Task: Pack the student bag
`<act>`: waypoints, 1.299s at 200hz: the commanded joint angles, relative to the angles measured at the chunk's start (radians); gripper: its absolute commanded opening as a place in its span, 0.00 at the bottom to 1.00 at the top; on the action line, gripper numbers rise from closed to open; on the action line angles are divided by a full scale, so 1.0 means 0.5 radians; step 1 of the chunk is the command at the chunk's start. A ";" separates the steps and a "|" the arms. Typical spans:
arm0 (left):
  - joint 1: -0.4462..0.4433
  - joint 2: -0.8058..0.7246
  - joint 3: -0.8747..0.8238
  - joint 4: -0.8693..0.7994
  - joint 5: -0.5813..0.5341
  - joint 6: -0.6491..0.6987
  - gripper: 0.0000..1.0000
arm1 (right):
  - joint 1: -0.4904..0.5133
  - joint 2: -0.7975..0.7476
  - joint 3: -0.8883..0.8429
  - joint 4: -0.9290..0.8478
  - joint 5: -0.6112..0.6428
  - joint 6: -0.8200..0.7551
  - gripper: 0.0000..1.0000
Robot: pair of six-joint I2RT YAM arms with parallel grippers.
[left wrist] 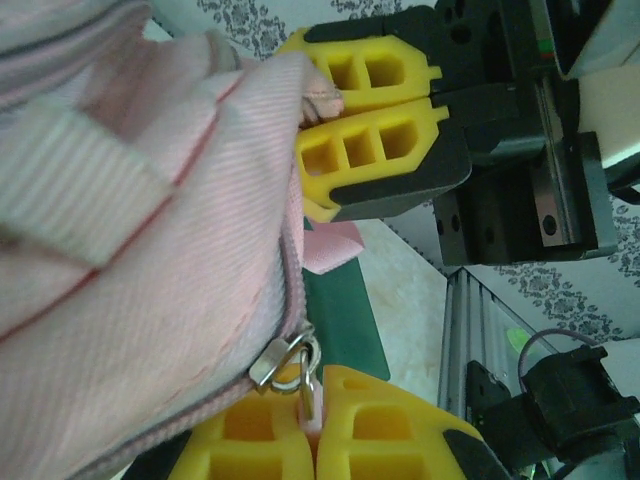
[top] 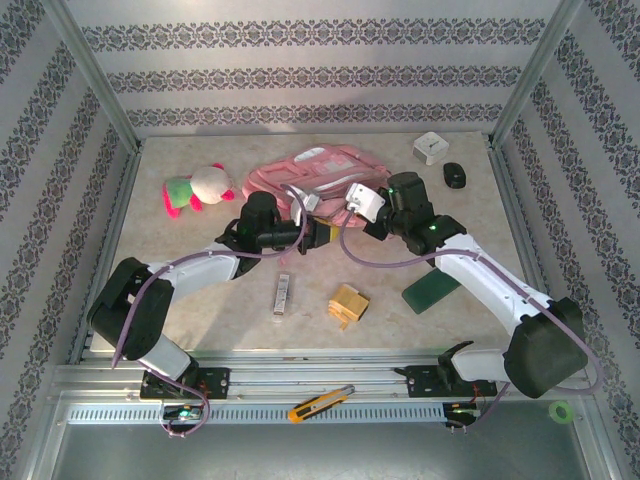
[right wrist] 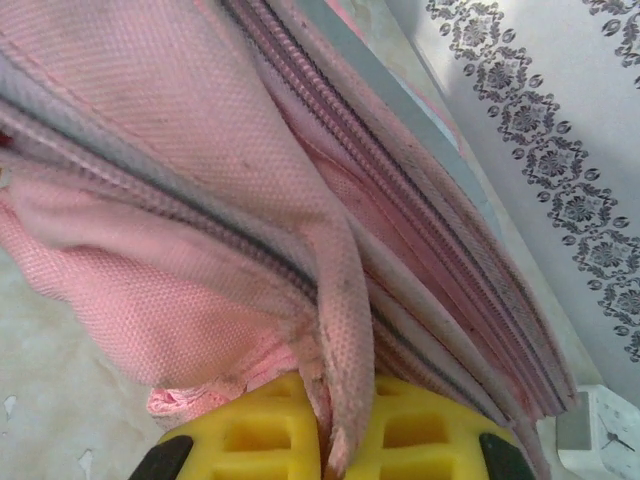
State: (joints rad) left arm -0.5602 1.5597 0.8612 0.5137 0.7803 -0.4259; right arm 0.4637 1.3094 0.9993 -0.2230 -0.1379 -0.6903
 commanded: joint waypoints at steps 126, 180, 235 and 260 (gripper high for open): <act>0.207 -0.587 0.067 -1.297 -0.307 2.314 0.89 | -0.498 -0.077 0.072 -0.375 -1.279 -1.236 0.00; 0.180 -0.257 0.275 -1.062 -0.117 2.406 0.91 | -0.492 -0.054 0.099 -0.389 -1.381 -1.256 0.00; 0.108 0.064 0.419 -0.836 -0.145 2.469 0.87 | -0.492 -0.090 0.071 -0.427 -1.372 -1.239 0.00; 0.107 0.121 0.439 -0.886 -0.192 2.564 0.63 | -0.505 -0.108 0.078 -0.460 -1.335 -1.235 0.00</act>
State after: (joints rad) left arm -0.4965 1.6028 1.0523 0.0521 0.6846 0.7795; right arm 0.2131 1.2938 0.9924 -0.4740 -0.6819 -1.2903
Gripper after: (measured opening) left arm 0.689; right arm 0.049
